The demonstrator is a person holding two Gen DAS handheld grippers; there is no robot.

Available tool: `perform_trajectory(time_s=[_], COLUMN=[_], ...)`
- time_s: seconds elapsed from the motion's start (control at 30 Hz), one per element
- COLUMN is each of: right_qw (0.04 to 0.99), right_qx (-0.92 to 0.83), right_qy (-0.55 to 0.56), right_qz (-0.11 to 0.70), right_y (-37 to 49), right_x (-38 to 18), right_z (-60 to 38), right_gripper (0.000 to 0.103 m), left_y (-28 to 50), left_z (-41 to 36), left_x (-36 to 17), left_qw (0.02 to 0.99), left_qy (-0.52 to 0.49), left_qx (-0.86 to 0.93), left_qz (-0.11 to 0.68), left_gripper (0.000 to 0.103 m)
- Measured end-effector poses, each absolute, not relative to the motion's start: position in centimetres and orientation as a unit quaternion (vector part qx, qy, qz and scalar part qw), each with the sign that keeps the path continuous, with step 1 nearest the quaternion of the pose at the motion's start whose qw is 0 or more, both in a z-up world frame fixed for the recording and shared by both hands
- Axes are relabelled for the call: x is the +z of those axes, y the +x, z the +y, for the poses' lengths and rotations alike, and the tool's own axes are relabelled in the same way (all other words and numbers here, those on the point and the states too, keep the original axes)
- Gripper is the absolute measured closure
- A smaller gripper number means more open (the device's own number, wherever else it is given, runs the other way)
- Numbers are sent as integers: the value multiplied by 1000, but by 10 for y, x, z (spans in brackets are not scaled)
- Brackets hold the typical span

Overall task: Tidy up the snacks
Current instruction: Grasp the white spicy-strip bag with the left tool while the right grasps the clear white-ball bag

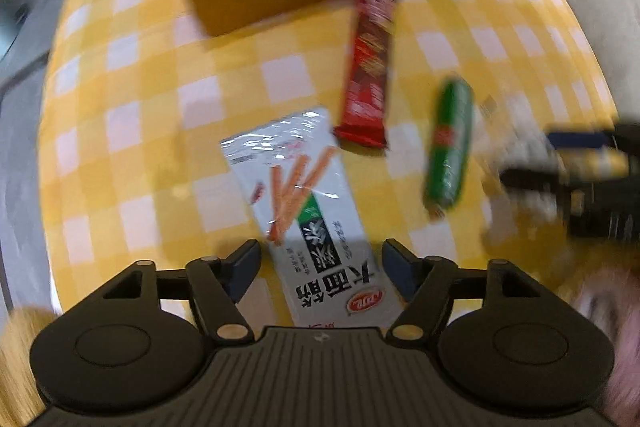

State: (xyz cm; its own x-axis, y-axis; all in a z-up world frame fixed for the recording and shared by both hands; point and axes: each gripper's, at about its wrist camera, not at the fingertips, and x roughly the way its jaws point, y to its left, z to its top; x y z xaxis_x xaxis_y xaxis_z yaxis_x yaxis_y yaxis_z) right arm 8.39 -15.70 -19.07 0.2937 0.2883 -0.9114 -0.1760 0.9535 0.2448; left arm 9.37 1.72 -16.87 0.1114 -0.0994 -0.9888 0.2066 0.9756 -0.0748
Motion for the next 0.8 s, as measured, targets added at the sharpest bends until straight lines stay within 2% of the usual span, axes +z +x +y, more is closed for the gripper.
perform_trajectory(time_s=[0.07, 0.2, 0.47, 0.57, 0.6, 0.8], right_qw=[807, 803, 795, 795, 795, 797], right_qx=[149, 148, 146, 145, 144, 148], right_qy=[4, -71, -56, -62, -69, -83], right_qz=[571, 572, 586, 586, 585, 580], right_y=[80, 75, 79, 79, 79, 78], right_x=[-188, -190, -197, -197, -197, -194], right_z=[-147, -132, -137, -134, -133, -129], right_gripper=[27, 27, 28, 28, 29, 39], left_y=[89, 89, 86, 86, 83, 80], left_z=[30, 28, 23, 19, 14, 11], left_x=[-164, -168, -176, -177, -175, -175], left_qw=[752, 754, 760, 760, 761, 764], left_qy=[-4, -19, -6, -1, 2, 13], left_qx=[-80, -46, -21, -19, -19, -17], left_qz=[654, 655, 650, 649, 648, 645], left_gripper=[14, 14, 14, 18, 24, 36])
